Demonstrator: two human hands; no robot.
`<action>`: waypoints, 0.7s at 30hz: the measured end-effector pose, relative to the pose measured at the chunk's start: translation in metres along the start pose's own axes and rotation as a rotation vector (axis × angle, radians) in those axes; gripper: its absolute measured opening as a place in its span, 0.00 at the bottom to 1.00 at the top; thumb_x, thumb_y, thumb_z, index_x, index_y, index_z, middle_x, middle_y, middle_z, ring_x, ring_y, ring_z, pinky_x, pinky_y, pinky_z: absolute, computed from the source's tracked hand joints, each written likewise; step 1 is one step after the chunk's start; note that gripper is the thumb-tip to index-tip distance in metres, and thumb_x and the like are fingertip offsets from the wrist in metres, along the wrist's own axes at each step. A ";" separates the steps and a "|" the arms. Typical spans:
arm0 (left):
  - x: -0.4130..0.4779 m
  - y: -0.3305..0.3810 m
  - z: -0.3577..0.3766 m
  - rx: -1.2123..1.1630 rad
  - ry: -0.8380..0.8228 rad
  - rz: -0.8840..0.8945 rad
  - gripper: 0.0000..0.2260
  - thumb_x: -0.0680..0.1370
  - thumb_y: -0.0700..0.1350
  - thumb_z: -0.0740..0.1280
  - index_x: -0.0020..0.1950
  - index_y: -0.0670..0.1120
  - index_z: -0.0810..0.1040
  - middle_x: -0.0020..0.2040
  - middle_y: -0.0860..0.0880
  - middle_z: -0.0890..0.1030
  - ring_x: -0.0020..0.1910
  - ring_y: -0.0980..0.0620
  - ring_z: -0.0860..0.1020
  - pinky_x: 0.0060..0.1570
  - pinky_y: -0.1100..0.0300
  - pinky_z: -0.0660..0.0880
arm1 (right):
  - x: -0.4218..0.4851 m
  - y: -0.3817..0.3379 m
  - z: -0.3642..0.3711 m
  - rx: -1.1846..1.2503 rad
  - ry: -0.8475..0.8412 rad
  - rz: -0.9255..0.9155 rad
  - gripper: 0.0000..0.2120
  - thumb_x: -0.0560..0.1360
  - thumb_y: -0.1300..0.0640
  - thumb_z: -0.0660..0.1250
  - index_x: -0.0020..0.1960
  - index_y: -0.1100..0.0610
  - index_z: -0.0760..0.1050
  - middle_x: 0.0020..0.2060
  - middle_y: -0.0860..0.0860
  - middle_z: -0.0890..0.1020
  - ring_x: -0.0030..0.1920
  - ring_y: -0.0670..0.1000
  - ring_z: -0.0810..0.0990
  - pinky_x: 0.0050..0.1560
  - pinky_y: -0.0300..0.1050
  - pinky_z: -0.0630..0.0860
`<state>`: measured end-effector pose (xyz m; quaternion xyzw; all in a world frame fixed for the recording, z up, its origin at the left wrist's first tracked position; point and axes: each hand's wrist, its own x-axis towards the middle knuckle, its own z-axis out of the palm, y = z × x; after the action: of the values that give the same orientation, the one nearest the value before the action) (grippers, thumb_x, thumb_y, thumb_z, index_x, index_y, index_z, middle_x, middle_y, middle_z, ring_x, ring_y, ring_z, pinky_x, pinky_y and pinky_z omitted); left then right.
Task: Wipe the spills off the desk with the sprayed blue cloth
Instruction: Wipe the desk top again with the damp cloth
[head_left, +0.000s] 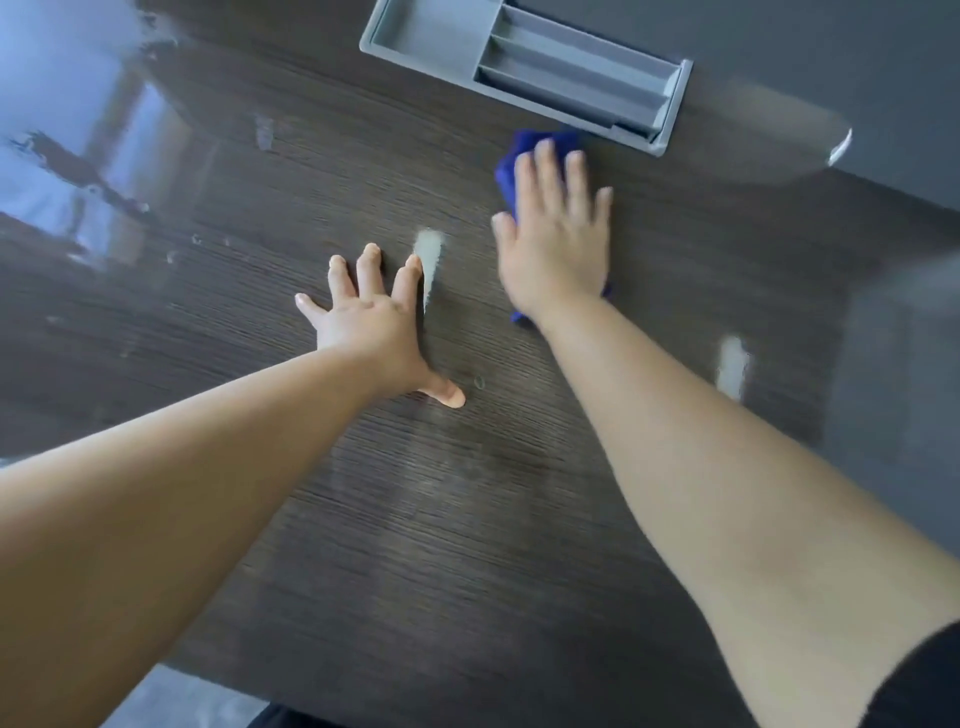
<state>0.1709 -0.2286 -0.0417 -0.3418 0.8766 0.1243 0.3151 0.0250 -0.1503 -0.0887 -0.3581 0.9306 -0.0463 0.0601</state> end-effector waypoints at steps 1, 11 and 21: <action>0.000 -0.001 0.001 0.001 0.007 -0.001 0.65 0.52 0.69 0.76 0.77 0.53 0.40 0.77 0.45 0.40 0.75 0.39 0.39 0.68 0.30 0.48 | -0.010 -0.017 0.005 0.001 -0.005 -0.110 0.27 0.81 0.45 0.49 0.77 0.53 0.50 0.77 0.50 0.51 0.76 0.55 0.49 0.73 0.60 0.48; 0.001 -0.003 0.002 0.011 0.015 0.033 0.64 0.54 0.70 0.74 0.77 0.53 0.38 0.77 0.46 0.39 0.75 0.38 0.38 0.67 0.29 0.48 | -0.080 0.098 -0.009 -0.007 0.017 -0.042 0.26 0.79 0.49 0.52 0.75 0.55 0.59 0.75 0.52 0.60 0.75 0.58 0.56 0.71 0.65 0.57; -0.002 -0.022 0.015 -0.048 0.140 0.156 0.59 0.57 0.73 0.70 0.77 0.56 0.41 0.78 0.47 0.41 0.76 0.40 0.40 0.69 0.32 0.44 | -0.198 0.030 0.010 -0.075 -0.086 -0.279 0.25 0.79 0.47 0.52 0.75 0.53 0.60 0.74 0.51 0.62 0.75 0.55 0.58 0.72 0.60 0.58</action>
<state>0.1945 -0.2371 -0.0522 -0.2877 0.9173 0.1450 0.2341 0.1525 0.0051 -0.0866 -0.4875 0.8695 -0.0043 0.0794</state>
